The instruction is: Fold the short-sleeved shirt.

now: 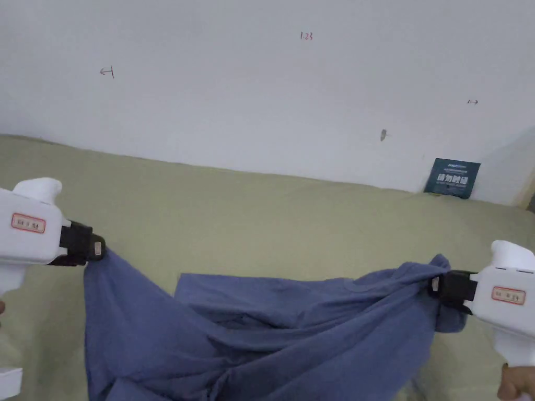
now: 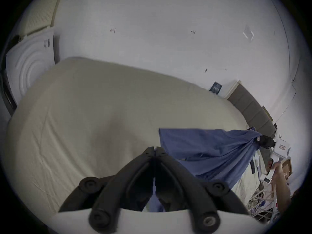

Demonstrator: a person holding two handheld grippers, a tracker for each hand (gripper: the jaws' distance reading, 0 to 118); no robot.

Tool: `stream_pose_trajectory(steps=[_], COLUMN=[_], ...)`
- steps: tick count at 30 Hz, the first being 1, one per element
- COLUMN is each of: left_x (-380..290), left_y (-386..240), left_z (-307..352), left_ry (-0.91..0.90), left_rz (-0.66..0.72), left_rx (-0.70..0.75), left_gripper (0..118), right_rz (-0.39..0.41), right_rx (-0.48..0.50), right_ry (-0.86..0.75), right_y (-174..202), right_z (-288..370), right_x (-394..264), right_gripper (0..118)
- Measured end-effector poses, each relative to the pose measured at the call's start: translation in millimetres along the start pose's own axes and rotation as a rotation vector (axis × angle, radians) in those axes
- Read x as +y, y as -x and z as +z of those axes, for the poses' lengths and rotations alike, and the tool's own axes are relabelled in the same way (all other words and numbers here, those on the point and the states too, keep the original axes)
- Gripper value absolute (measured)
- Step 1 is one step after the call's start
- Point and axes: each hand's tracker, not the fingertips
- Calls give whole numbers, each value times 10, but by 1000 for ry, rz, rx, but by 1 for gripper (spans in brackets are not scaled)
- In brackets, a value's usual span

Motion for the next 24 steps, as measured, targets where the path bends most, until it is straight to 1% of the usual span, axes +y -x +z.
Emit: stream_pose_trajectory(steps=[2,5,6,10,12,13,15,18,21,22,24], left_x=[228,578,692,1105,1287,1358,1528,1748,1922,1986,2026], left_y=[-54,-110,-121,-161,-177,-187,-201,-198,-171,-156,-185], left_z=[134,326,383,588,685,712,785,881,952,969,971], left_ry=[-62,-130,-152,-200,-240,-248,-262,-309,-347,-373,-383], left_rz=[-32,-32,-28,-39,-69,-83,-96,-111,-90,-71,-73], left_rx=[-4,-3,1,3,16,28,44,60,58,66,71], left_gripper=[0,0,0,0,0,0,0,0,0,0,0], right_rz=[-6,9,33,52,64,82,98,133,103,72,49], right_rx=[5,10,3,9,4,2,-22,-42,-57,-65,-68], right_ry=[-16,-56,-85,-143,-184,-200,-247,-273,-300,-318,-342], right_y=[75,187,231,350,388,414,462,494,470,451,454], right_z=[15,53,75,189,261,295,364,443,494,507,560], right_x=[198,550,663,1131,1388,1503,1721,2024,2280,2349,2416], right_gripper=[7,7,7,7,7,7,7,7,7,7,7])
